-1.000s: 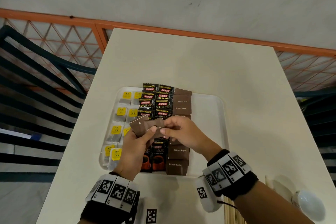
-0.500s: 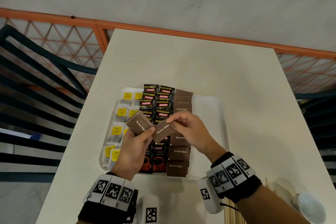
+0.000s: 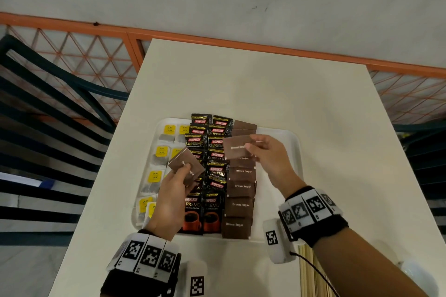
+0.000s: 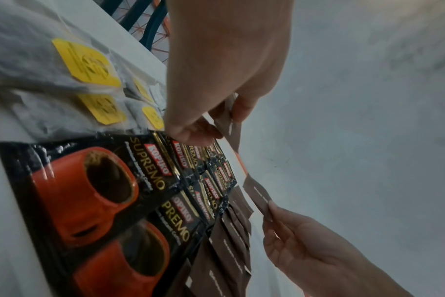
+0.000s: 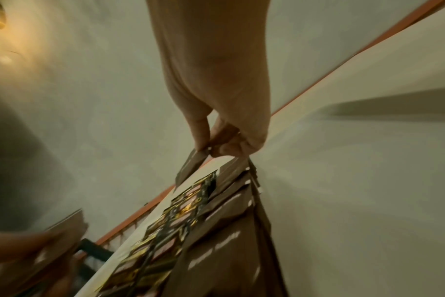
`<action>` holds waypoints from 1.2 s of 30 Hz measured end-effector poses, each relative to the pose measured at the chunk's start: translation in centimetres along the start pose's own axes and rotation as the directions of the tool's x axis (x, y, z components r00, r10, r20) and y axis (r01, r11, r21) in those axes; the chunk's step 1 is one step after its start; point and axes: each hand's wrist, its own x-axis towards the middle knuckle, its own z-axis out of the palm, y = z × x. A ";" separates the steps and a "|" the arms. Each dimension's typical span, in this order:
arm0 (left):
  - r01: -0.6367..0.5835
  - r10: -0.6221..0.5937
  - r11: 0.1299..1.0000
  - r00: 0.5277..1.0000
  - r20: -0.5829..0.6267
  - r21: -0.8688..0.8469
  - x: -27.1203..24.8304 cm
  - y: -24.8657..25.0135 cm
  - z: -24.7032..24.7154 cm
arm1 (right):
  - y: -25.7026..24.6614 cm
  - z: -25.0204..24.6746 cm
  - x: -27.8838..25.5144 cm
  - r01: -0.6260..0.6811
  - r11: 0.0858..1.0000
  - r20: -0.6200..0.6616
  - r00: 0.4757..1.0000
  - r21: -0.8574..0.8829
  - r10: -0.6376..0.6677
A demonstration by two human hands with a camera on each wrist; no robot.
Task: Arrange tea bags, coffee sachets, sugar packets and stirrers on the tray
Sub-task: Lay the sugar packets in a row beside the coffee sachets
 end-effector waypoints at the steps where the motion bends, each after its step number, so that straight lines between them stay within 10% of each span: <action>1: -0.009 0.010 0.999 1.000 -0.010 0.051 0.1 -0.1 0.0 | -0.1 -0.2 0.8 -0.009 1.000 -0.060 0.998 -0.003 0.009; 17: -0.091 0.078 0.955 0.995 0.056 0.283 1.3 0.4 0.1 | 1.0 0.0 4.6 0.073 0.923 -0.238 0.956 -0.377 -0.173; 28: -0.275 0.230 0.873 0.960 0.158 0.403 4.1 2.0 3.8 | -1.1 0.9 0.7 0.143 0.977 0.389 0.918 -0.158 -0.071; 36: -0.284 0.226 0.824 0.958 0.175 0.491 3.4 1.9 2.2 | -0.5 -0.9 4.0 0.004 0.996 0.020 1.000 -0.084 -0.002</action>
